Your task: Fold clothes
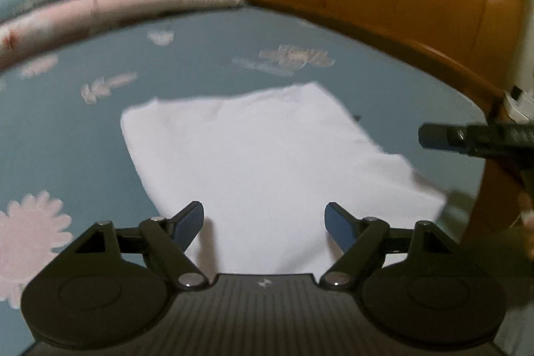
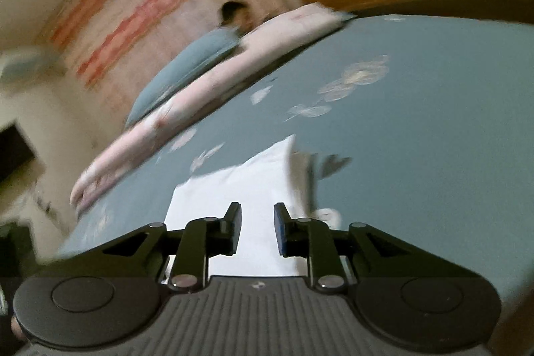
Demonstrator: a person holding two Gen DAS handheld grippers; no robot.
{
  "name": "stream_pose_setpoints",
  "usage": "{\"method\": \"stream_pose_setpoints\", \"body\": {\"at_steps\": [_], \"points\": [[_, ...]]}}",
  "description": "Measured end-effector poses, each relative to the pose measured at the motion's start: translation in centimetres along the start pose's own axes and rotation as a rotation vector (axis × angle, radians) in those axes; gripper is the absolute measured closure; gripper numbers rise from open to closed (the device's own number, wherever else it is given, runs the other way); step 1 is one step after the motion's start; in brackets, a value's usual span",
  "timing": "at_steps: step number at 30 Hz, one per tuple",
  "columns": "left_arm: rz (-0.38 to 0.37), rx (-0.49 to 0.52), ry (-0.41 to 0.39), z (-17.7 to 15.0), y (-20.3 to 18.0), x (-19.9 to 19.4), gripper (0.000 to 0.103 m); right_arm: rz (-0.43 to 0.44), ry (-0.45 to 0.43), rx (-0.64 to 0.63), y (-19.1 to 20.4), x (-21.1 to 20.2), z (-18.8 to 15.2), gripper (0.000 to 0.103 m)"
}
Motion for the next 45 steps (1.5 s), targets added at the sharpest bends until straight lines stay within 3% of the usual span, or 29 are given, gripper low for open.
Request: {"method": "stream_pose_setpoints", "body": {"at_steps": [4, 5, 7, 10, 14, 17, 19, 21, 25, 28, 31, 34, 37, 41, 44, 45], "points": [[-0.034, -0.058, 0.001, -0.7, 1.0, 0.4, 0.023, -0.025, 0.119, -0.038, -1.3, 2.8, -4.1, 0.081], [-0.028, -0.053, -0.006, -0.4, 1.1, 0.0, 0.023, -0.012, 0.115, -0.024, -1.7, 2.8, -4.7, 0.081], [-0.013, -0.047, -0.026, 0.3, 1.5, -0.7, 0.023, 0.016, 0.094, 0.013, -2.1, 2.6, -4.6, 0.081], [-0.05, -0.072, -0.045, 1.1, 2.0, -0.2, 0.023, 0.034, 0.085, 0.024, -2.2, 2.6, -4.5, 0.08], [-0.027, -0.101, 0.007, -0.1, 2.8, 2.0, 0.023, 0.029, 0.078, -0.003, -1.6, 3.1, -4.4, 0.08], [-0.035, -0.084, -0.001, 1.6, 2.5, 1.7, 0.023, 0.022, 0.079, -0.034, -1.2, 2.8, -4.1, 0.079], [-0.046, -0.057, -0.035, 3.5, 2.7, 1.8, 0.023, 0.024, 0.081, -0.062, -0.8, 2.8, -3.6, 0.071], [-0.032, -0.054, -0.048, 4.9, 3.6, 2.9, 0.023, 0.029, 0.07, -0.137, 0.3, 3.3, -2.2, 0.07], [-0.018, -0.085, -0.054, 6.3, 5.3, 5.8, 0.023, 0.045, 0.036, -0.323, 2.3, 6.7, 1.8, 0.07], [0.0, -0.112, -0.045, 5.9, 6.7, 8.0, 0.023, 0.05, 0.072, -0.397, 2.5, 10.9, 3.4, 0.07], [0.009, -0.135, -0.052, 5.0, 7.9, 9.0, 0.023, 0.041, 0.139, -0.416, 1.6, 15.0, 3.0, 0.07], [-0.005, -0.131, -0.065, 4.6, 8.2, 9.3, 0.023, -0.033, 0.184, -0.414, -1.2, 18.2, 2.0, 0.07], [-0.005, -0.129, -0.074, 5.3, 8.2, 9.0, 0.023, -0.061, 0.159, -0.392, -2.2, 18.6, 2.6, 0.07], [-0.111, -0.138, -0.135, 7.8, 6.1, 7.8, 0.023, -0.065, 0.102, -0.395, -1.6, 17.7, 3.7, 0.069], [-0.211, -0.147, -0.115, 8.6, 4.0, 9.0, 0.022, -0.015, 0.095, -0.382, -0.7, 16.8, 4.0, 0.068], [-0.206, -0.151, -0.097, 8.4, 4.1, 10.0, 0.022, -0.012, 0.105, -0.376, -0.8, 16.7, 3.9, 0.068]]}}
Point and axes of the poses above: each gripper's, at about its wrist camera, not at the fingertips, and x roughly the way its jaws point, y to its left, z to its top, the point moved 10 cm from there along x, roughly the way its jaws point, and after that the axes turned 13 degrees about -y, right-handed, at the moved point
